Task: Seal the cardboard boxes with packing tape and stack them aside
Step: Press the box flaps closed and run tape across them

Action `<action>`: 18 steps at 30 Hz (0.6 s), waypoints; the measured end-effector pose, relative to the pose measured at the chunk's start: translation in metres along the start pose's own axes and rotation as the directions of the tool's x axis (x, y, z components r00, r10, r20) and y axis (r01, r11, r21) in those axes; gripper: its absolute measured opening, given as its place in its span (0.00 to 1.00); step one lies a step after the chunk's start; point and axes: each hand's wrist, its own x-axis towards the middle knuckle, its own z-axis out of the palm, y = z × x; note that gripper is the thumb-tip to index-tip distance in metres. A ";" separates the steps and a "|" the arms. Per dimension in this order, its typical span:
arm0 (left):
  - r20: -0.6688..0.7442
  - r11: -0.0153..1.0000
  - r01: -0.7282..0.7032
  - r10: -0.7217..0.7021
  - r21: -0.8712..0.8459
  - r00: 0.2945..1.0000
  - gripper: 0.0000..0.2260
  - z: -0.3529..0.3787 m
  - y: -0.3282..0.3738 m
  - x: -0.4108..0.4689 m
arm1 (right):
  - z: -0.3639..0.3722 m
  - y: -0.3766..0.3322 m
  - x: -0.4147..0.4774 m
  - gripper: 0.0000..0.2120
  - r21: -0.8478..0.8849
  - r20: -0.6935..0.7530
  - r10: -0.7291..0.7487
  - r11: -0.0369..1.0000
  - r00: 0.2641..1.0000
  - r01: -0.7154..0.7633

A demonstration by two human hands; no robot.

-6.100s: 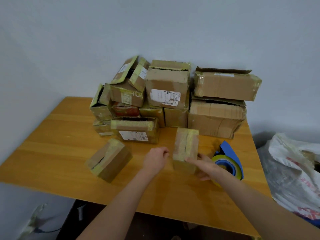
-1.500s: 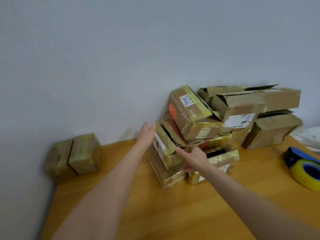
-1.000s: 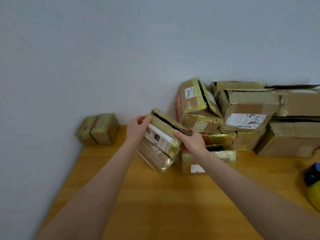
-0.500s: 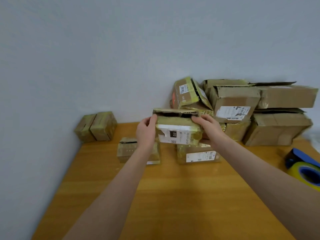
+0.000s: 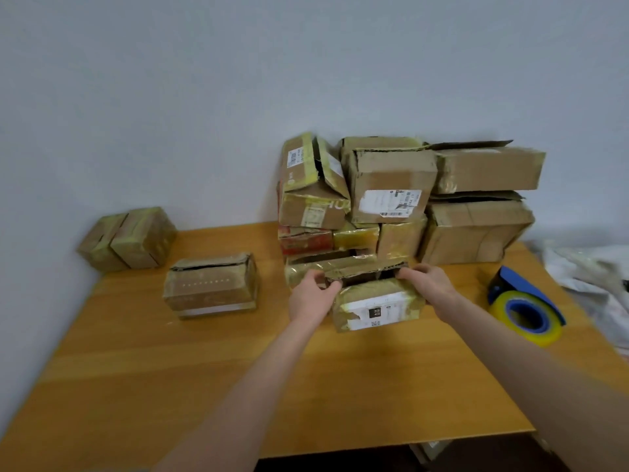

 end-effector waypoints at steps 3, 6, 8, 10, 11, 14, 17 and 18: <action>0.034 1.000 0.007 -0.006 -0.023 0.999 0.23 0.042 0.017 -0.001 | -0.032 0.021 0.022 0.12 -0.106 -0.007 -0.014 0.994 1.000 0.013; 0.048 0.996 0.053 -0.049 -0.077 0.998 0.23 0.087 0.042 -0.003 | -0.065 0.040 0.047 0.16 -0.138 -0.027 0.018 0.990 0.999 -0.022; 0.050 0.990 0.081 -0.075 -0.118 0.996 0.23 0.113 0.059 -0.005 | -0.086 0.049 0.063 0.21 -0.125 0.001 0.039 0.991 0.999 -0.038; 0.045 0.980 0.125 -0.120 -0.157 0.992 0.24 0.133 0.072 -0.004 | -0.104 0.054 0.072 0.27 -0.144 0.074 0.072 0.988 0.995 -0.061; 0.043 0.974 0.146 -0.140 -0.173 0.989 0.25 0.141 0.077 -0.004 | -0.111 0.056 0.076 0.30 -0.158 0.108 0.076 0.986 0.991 -0.058; 0.058 0.956 0.166 -0.156 -0.242 0.986 0.24 0.158 0.088 -0.004 | -0.123 0.062 0.086 0.36 -0.133 0.104 0.032 0.991 0.994 -0.018; 0.113 0.966 0.164 -0.144 -0.200 0.983 0.24 0.166 0.093 -0.001 | -0.124 0.065 0.092 0.36 -0.164 0.136 -0.014 0.986 0.991 0.037; 0.132 0.972 0.163 -0.142 -0.167 0.981 0.26 0.167 0.092 0.001 | -0.123 0.065 0.094 0.35 -0.190 0.149 -0.024 0.980 0.989 0.052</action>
